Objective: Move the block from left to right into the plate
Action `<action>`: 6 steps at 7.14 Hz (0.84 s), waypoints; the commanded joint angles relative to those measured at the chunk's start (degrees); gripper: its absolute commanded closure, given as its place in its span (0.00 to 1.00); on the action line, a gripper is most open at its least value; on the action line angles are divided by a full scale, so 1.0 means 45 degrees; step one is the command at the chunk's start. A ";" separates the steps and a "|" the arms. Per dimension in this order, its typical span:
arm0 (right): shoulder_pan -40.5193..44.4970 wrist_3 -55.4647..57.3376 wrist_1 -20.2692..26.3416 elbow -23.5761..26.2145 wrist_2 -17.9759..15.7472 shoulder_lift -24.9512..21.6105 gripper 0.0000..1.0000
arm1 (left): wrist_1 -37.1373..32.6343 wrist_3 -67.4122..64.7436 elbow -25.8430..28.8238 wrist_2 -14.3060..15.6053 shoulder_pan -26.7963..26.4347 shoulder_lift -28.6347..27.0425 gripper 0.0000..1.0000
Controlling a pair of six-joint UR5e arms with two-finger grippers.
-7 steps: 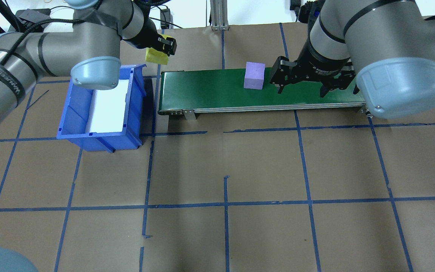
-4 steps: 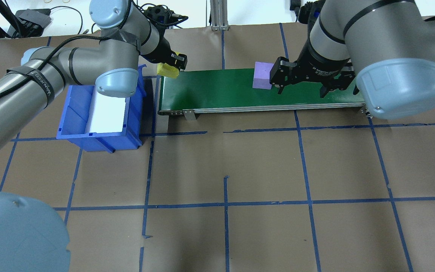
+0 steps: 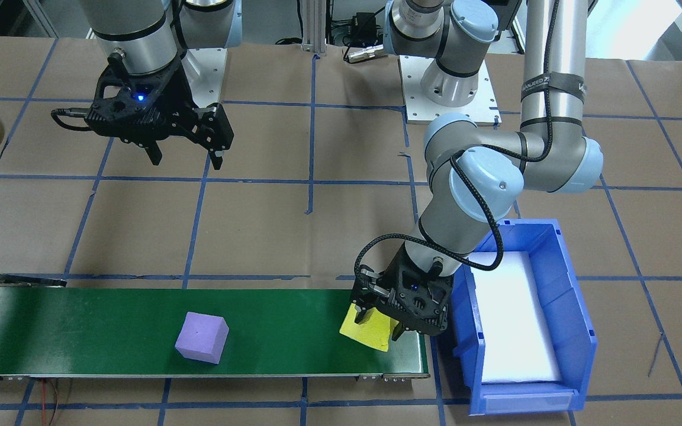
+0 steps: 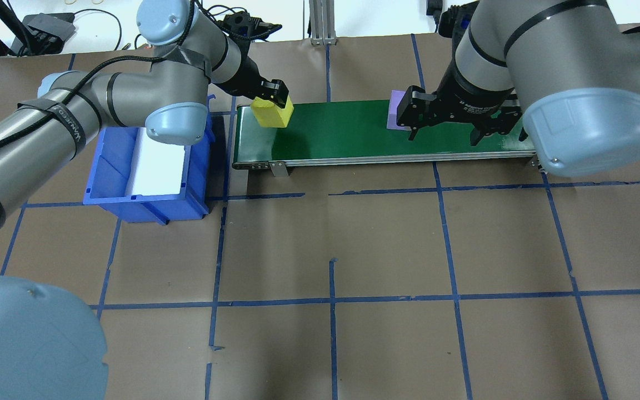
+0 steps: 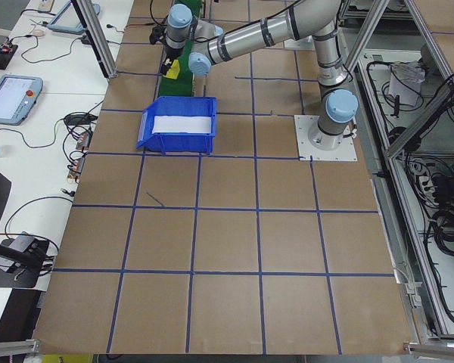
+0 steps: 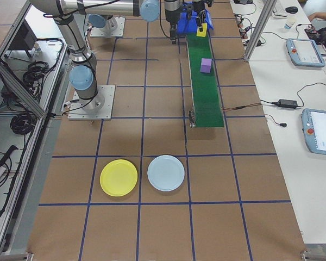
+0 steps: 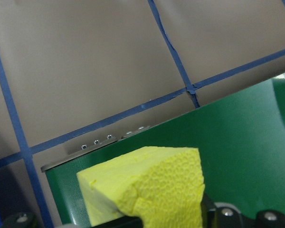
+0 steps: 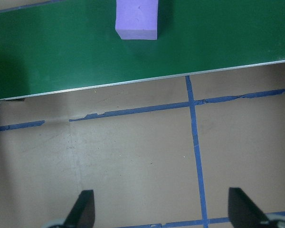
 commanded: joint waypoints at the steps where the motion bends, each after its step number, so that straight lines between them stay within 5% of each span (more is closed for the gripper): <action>1: 0.0000 0.0000 0.0000 0.0007 0.0002 0.0000 0.00 | -0.0028 -0.0687 -0.0019 -0.0085 -0.0229 -0.0001 0.00; 3: 0.0000 0.0000 0.0000 0.0007 0.0002 0.0000 0.00 | -0.0048 -0.0571 0.0058 0.0129 -0.0229 0.0251 0.00; 5: 0.0000 0.0000 0.0000 0.0007 -0.0018 0.0000 0.00 | -0.0048 -0.0531 0.0274 0.1841 0.0430 0.0739 0.00; 6: 0.0000 0.0000 0.0000 0.0007 0.0002 0.0000 0.00 | -0.0280 -0.0551 0.0274 0.1849 0.1189 0.1012 0.00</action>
